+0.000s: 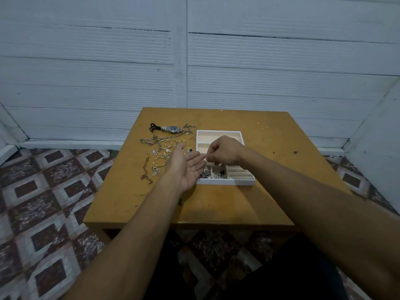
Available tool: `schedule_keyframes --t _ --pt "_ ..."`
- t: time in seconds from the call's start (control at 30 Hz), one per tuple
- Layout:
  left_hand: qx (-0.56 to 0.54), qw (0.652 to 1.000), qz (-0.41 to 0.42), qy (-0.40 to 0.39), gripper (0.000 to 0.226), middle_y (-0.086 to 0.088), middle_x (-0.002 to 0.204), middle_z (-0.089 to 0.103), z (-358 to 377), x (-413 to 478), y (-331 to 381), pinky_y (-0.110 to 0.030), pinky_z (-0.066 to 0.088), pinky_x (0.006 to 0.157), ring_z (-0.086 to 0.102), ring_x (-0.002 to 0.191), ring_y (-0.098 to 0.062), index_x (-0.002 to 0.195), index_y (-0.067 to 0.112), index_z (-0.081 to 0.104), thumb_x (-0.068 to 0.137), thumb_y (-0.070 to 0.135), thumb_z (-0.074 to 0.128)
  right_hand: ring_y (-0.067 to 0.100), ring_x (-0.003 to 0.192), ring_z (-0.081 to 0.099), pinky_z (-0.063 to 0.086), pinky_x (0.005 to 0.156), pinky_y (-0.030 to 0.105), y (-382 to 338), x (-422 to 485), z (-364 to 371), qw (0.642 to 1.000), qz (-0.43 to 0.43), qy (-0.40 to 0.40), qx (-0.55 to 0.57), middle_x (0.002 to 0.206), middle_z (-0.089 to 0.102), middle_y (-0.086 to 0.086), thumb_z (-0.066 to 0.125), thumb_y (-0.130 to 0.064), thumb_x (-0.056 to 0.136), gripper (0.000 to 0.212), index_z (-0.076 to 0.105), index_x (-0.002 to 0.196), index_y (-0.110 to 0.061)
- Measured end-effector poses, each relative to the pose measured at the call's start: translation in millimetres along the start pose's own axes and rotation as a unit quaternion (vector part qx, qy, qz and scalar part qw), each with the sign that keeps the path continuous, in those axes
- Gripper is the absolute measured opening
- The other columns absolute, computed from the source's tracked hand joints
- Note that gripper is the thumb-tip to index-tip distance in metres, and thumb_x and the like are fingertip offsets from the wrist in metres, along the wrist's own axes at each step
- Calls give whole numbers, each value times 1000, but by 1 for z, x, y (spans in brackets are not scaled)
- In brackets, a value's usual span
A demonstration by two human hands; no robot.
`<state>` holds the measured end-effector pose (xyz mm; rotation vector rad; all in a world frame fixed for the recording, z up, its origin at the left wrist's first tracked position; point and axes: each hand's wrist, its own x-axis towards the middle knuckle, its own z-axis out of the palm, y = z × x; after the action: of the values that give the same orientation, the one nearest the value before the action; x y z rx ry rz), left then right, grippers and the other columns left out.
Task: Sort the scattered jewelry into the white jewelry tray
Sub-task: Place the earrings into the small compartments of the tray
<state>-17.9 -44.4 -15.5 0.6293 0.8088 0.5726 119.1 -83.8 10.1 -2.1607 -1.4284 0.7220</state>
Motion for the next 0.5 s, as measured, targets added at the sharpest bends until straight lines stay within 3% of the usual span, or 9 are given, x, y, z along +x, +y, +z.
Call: schedule_keyframes --t 0.1,0.33,0.5 --pt "-11 1000 12 2 64 -21 138 52 2 3 -2 -40 36 109 48 129 -34 138 -3 43 100 48 32 30 79 69 58 72 38 2 -1 -1 1000 0 6 -4 87 73 14 64 -11 83 9 71 77 -12" --pt "-49 998 47 14 60 -19 133 57 2 10 -5 -39 42 108 54 123 -31 134 -2 48 101 46 34 26 79 68 59 77 40 6 -8 -1 1000 -1 8 -3 83 73 10 65 -10 82 10 72 75 -13" --pt "-42 997 68 18 57 -19 127 61 -5 10 1 -39 46 103 59 116 -31 132 -2 51 101 43 35 15 69 62 55 70 32 3 -17 8 998 -42 -22 -28 74 70 1 67 -8 78 8 75 78 -11"
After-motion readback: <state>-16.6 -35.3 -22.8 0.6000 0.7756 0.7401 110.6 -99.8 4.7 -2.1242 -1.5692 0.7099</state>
